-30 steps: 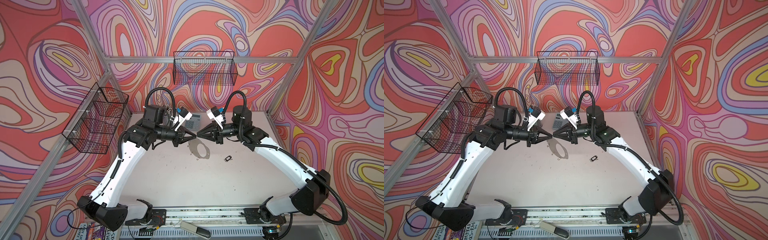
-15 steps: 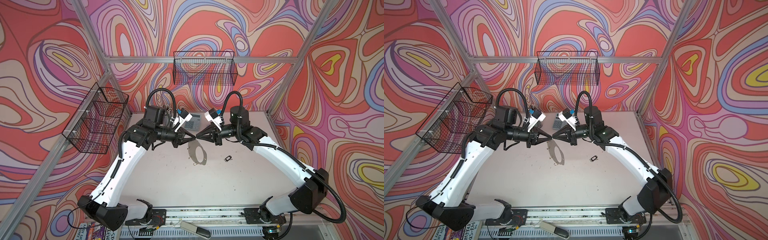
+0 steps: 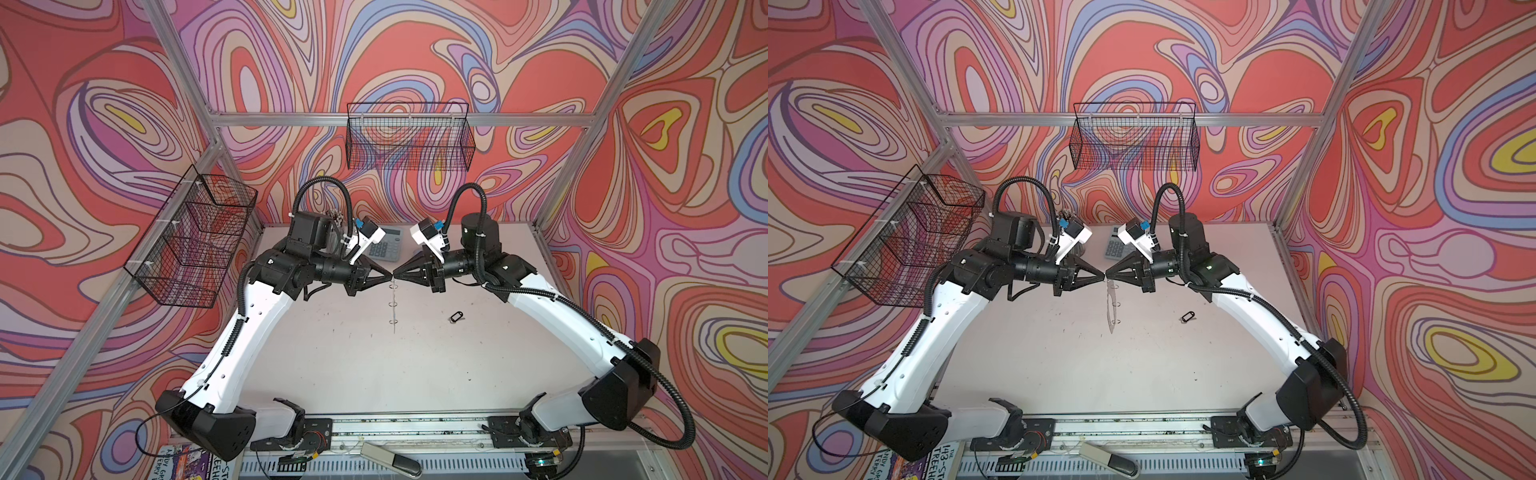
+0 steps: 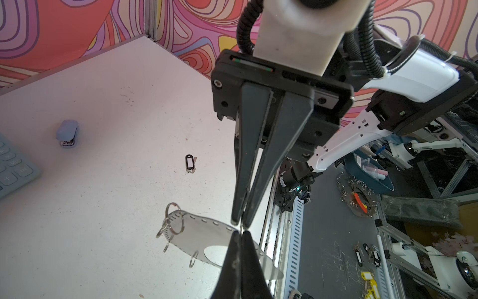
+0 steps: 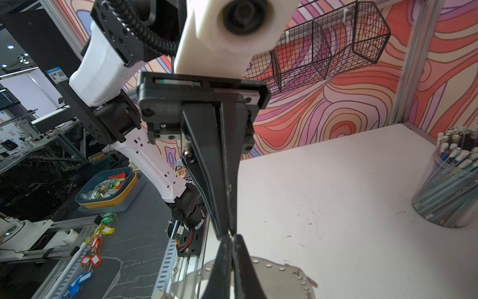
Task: Attach keys to a key ring
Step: Pass the keyring.
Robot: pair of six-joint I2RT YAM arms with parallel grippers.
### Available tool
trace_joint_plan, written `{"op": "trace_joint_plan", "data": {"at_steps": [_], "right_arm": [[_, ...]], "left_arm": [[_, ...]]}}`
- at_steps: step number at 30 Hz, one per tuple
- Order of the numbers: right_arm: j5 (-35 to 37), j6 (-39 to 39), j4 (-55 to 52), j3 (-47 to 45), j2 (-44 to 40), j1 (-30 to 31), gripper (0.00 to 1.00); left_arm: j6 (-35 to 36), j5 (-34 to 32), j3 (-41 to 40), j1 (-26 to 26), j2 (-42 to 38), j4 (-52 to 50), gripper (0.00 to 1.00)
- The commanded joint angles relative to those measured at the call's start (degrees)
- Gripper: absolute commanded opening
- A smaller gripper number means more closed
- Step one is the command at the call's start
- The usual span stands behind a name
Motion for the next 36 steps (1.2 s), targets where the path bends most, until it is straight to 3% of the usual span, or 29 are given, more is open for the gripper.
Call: {"op": "trace_joint_plan", "data": {"at_steps": [1, 2, 4, 8, 17, 26, 29, 33, 36], "right_arm": [[-1.1, 3.9, 5.3, -4.2, -3.1, 0.7, 0.00], [-0.6, 5.9, 8.3, -5.3, -3.6, 0.7, 0.00], [0.5, 12.1, 16.7, -8.0, -4.6, 0.7, 0.00], [4.6, 22.7, 32.2, -12.8, -5.8, 0.7, 0.00], [20.7, 46.2, 74.4, -24.9, -6.0, 0.7, 0.00], [30.6, 52.8, 100.4, -26.3, 0.5, 0.7, 0.00], [29.7, 53.8, 99.3, -23.1, 2.8, 0.8, 0.00], [29.8, 51.3, 96.5, -21.7, 3.6, 0.9, 0.00], [29.7, 51.8, 97.3, -21.4, 4.2, 1.0, 0.00]], "left_arm": [[-0.3, 0.7, 0.0, 0.2, -0.1, 5.5, 0.00], [-0.6, 0.4, -0.4, 0.2, -0.3, 6.3, 0.04], [-2.0, -0.2, -1.6, 0.2, -1.0, 8.7, 0.24], [-6.6, -3.1, -5.1, 0.2, -3.8, 16.0, 0.41], [-27.5, -5.9, -21.6, 0.2, -12.4, 49.8, 0.41], [-30.5, -11.8, -22.6, 0.8, -13.6, 55.8, 0.37], [-28.7, -12.7, -21.1, 1.3, -13.7, 54.5, 0.37], [-30.8, -6.6, -18.6, 1.0, -10.7, 53.9, 0.37], [-31.9, -6.2, -19.6, 0.7, -10.3, 55.4, 0.36]]}}
